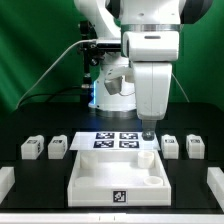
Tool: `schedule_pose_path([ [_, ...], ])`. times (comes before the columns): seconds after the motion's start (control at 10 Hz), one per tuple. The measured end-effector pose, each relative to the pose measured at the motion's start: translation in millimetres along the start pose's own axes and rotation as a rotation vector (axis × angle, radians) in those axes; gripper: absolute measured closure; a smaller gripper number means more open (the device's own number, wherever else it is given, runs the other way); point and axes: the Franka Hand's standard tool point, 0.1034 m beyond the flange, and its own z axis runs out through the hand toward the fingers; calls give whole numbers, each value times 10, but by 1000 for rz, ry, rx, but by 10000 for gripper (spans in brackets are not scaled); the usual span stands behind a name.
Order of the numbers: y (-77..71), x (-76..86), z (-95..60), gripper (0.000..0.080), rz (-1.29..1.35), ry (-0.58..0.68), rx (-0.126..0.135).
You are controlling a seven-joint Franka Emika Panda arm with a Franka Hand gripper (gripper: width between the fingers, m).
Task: Assemble one leg
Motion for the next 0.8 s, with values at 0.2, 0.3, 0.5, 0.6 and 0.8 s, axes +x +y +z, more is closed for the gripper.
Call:
schedule_pose_path([
  [0.2,-261,-103,178,150,-24,0,-5],
  [0.3,-555,-204,327,150,-27,-6,17],
  [0.5,-845,-402,612,150,-21,4,15],
  [0.6,-927,-495,750,150,-8,7,34],
  [0.8,-984,-554,893,150,10,11,54],
])
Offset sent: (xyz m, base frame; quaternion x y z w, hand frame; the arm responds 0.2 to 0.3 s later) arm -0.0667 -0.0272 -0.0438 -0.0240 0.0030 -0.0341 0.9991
